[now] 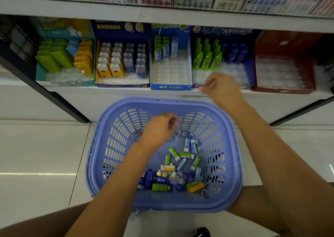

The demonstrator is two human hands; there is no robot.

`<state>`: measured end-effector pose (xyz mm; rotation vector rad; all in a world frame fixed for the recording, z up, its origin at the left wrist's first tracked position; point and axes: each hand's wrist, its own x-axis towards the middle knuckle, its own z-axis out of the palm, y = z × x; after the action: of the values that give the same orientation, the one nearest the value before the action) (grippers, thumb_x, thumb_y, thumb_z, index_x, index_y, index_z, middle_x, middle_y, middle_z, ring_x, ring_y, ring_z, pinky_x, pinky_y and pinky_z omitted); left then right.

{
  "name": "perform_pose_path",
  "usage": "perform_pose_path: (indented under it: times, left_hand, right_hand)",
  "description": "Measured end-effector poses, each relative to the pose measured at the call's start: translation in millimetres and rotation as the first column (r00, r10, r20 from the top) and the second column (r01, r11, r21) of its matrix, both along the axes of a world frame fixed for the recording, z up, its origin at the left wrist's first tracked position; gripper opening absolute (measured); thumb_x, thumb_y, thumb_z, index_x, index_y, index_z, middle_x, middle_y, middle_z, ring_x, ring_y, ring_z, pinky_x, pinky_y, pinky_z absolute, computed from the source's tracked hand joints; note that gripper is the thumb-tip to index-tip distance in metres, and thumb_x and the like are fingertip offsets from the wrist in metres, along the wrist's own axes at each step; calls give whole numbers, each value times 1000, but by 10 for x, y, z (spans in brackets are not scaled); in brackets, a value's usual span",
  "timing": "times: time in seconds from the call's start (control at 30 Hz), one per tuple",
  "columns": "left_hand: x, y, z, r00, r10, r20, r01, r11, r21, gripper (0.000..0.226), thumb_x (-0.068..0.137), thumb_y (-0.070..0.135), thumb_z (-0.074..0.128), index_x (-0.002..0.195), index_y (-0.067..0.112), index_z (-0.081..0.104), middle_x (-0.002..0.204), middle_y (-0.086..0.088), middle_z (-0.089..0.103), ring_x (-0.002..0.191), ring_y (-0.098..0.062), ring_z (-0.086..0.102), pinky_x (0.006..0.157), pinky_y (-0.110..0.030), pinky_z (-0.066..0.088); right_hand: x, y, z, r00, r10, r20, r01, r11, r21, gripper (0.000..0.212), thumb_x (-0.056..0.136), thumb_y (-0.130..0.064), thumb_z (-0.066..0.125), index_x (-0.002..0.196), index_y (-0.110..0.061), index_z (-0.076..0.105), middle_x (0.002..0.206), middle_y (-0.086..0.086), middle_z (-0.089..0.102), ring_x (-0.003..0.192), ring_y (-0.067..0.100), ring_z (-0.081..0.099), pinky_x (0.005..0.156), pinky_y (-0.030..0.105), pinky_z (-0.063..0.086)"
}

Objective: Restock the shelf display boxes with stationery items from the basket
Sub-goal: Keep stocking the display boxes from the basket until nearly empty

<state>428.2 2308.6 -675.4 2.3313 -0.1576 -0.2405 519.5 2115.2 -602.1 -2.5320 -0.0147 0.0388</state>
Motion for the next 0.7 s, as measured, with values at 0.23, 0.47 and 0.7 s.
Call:
perform_pose_path:
  times: [0.23,0.47,0.7]
  left_hand:
    - [-463,411,-771,741,-133,-658,416,860,295,33,94,8,52,126,3,57,131,-16,55,118,-30,54,98,-35,41]
    - [-632,435,-997,688,-128,-714,494,804,331,16,90,10,60,102,0,62,102,-21,59,101,-34,60,87,-39,48]
    - [-641,395,-1107,706,-149,-692,522,769,368,43,79,24,76,112,0,61,115,-18,63,105,-33,61,87,-40,50]
  right_hand:
    - [-1100,406,-1269,422,226,-878,-666,734,-131,27,92,-16,58,115,-4,63,109,17,61,92,30,60,81,39,49]
    - [-1391,276,-1732,364,228,-903,-770,619,-154,8,94,-14,52,94,-13,60,96,10,51,87,18,45,78,26,38]
    - [-1331,300,-1862,282,275,-919,-778,627,-51,28,92,-4,50,118,5,57,90,13,59,85,20,45,73,30,33]
